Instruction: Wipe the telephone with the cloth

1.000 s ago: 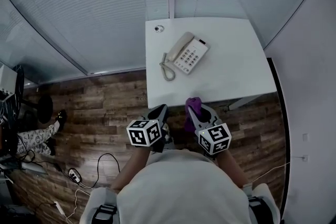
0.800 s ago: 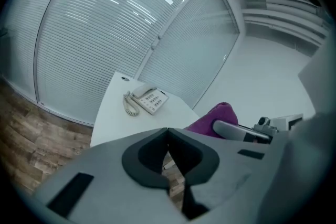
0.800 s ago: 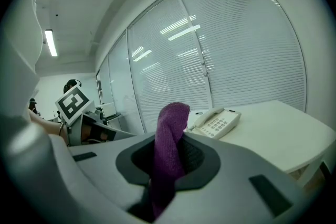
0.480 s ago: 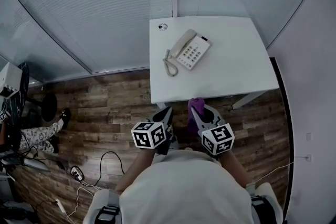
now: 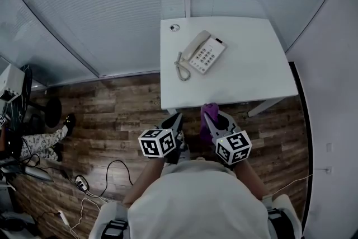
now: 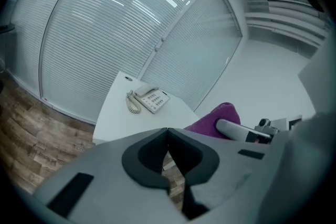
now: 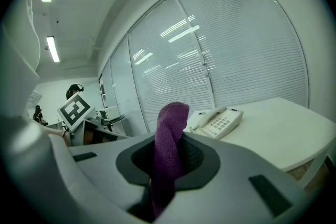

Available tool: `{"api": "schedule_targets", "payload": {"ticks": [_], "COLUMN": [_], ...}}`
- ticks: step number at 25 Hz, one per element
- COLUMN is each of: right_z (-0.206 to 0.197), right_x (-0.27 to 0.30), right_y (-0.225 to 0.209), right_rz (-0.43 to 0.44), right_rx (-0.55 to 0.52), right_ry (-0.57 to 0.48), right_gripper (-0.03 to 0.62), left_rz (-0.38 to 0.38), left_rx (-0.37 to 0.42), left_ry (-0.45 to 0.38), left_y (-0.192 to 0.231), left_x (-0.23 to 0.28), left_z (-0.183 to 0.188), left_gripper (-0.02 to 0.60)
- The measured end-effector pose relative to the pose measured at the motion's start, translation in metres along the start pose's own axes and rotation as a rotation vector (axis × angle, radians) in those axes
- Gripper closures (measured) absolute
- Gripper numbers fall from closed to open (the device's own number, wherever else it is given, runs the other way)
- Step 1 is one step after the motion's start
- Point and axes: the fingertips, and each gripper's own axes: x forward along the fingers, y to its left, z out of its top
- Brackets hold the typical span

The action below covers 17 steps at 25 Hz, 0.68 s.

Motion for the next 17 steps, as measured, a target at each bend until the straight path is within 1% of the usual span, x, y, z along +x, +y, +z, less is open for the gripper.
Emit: {"api": "schedule_targets", "payload": {"ticks": [11,17], "right_z": [-0.0014,-0.0015], "right_x": [0.0017,0.0019], "right_y": [-0.0005,0.0009], "right_rz": [0.019,0.026], "right_rx": [-0.007,-0.013], "right_ry": [0.009,0.020], "right_gripper": [0.534,0.536], "left_rz": [0.017,0.029], "left_rx": [-0.012,-0.002], "left_ry": [-0.008,-0.004], "left_y": [0.0038,0.0045], "left_x": [-0.0014,-0.0030], "left_z": [0.0009,-0.0011], "left_gripper": [0.560,0.560]}}
